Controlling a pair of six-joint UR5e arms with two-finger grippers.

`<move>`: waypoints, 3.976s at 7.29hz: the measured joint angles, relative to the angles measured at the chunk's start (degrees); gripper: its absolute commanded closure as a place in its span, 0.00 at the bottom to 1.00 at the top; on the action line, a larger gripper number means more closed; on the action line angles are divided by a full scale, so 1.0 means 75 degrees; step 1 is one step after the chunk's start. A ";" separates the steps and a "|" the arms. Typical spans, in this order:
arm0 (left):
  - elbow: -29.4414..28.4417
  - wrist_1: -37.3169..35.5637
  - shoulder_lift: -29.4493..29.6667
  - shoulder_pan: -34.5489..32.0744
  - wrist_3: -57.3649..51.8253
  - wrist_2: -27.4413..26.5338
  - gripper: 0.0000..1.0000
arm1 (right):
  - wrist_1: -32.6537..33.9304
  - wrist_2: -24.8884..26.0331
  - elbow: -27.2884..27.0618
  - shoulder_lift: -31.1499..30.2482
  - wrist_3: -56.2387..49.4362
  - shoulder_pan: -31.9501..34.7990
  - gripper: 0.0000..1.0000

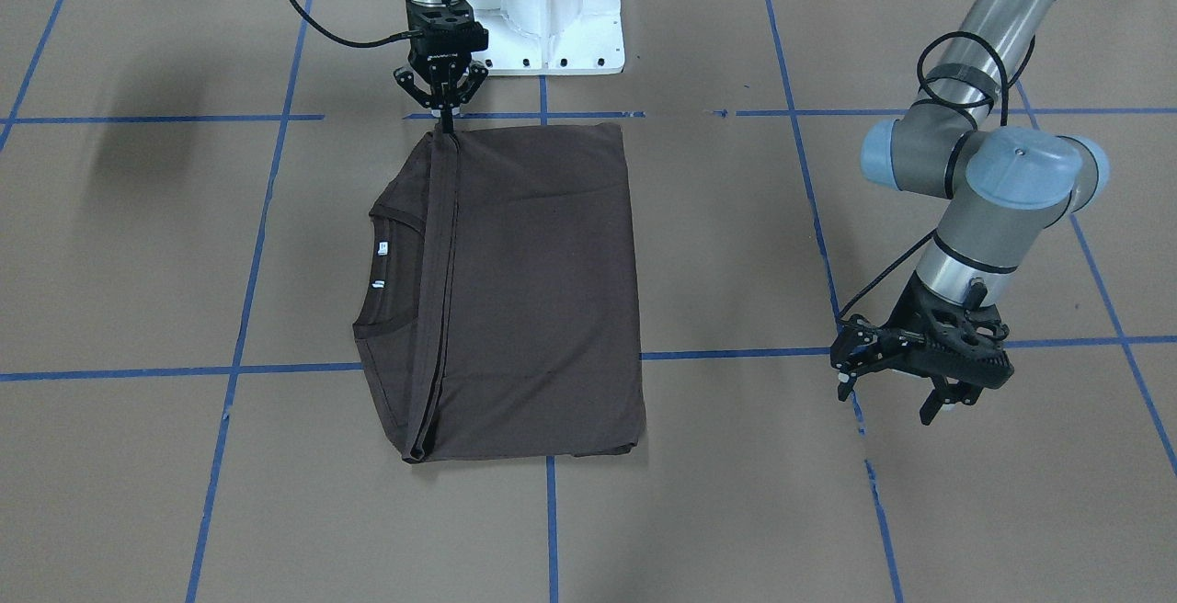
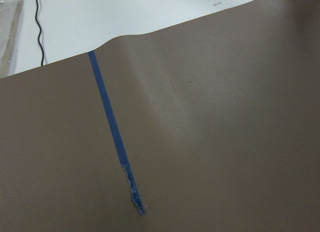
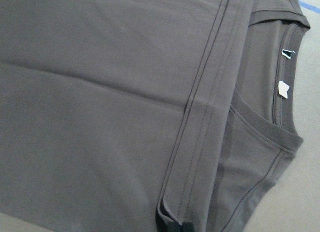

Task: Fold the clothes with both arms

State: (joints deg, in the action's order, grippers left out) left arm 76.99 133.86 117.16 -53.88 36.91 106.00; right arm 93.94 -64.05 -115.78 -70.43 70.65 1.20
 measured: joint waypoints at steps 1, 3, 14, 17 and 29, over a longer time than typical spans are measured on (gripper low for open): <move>0.0000 0.0000 0.0000 0.0000 0.0000 0.0000 0.00 | -0.0005 0.0006 -0.0028 -0.0009 0.0007 0.0036 1.00; 0.0000 0.0000 0.0000 0.0000 0.0000 0.0000 0.00 | -0.0012 0.0005 -0.0071 -0.0110 0.0311 0.0081 1.00; -0.0023 0.0000 0.0000 0.0012 0.0000 -0.0001 0.00 | -0.0002 -0.0217 -0.0653 -0.0661 0.2789 -0.0202 0.00; -0.0017 0.0000 0.0000 0.0012 0.0003 0.0000 0.00 | 0.0002 -0.0968 -0.0717 -0.0565 0.1078 0.0426 0.00; -0.0001 0.0000 0.0000 0.0012 0.0057 0.0000 0.00 | 0.1163 -0.1940 0.0170 0.0067 -0.0307 0.1005 0.00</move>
State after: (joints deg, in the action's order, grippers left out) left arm 76.99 133.86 117.16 -53.79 37.34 106.00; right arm 102.66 -78.61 -114.51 -69.92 68.34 8.74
